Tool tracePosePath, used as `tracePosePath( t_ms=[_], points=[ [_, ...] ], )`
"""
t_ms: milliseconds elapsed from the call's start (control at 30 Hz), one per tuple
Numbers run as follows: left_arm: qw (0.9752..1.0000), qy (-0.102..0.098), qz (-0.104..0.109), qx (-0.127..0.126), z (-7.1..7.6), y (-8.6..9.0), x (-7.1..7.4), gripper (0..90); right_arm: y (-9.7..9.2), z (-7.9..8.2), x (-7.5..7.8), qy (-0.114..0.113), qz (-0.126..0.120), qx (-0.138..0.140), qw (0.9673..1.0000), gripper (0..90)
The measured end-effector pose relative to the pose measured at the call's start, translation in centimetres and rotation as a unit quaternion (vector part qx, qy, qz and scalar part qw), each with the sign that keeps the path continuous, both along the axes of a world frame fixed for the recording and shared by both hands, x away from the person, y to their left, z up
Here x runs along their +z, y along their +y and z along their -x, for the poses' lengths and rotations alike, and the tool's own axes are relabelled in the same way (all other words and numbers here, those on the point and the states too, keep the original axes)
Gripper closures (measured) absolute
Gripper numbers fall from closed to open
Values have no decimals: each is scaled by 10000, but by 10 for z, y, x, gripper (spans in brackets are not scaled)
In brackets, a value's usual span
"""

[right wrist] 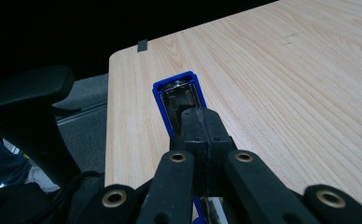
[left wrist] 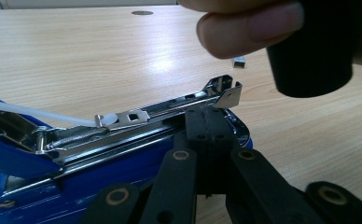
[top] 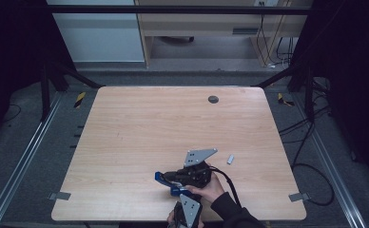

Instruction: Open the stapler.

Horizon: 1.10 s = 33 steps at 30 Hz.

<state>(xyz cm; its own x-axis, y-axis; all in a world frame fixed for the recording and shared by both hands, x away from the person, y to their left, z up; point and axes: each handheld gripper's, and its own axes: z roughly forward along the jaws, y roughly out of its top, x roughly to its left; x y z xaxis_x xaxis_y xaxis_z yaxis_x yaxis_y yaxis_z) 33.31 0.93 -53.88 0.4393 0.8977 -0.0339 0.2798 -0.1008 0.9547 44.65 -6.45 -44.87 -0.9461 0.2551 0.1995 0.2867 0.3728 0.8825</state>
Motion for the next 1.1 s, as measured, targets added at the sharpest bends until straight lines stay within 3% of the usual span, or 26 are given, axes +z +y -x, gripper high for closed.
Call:
tracePosePath(
  t_ms=[667, 1100],
  points=[
    [10000, -13, 5, -2, 0, 0, 0, 900, 17, -7, -6, 134, 225, 149, 9995, 900],
    [10000, -16, 7, -7, 0, 0, -1, 900, 32, -7, -7, 83, 625, 231, 9977, 900]
  ],
)
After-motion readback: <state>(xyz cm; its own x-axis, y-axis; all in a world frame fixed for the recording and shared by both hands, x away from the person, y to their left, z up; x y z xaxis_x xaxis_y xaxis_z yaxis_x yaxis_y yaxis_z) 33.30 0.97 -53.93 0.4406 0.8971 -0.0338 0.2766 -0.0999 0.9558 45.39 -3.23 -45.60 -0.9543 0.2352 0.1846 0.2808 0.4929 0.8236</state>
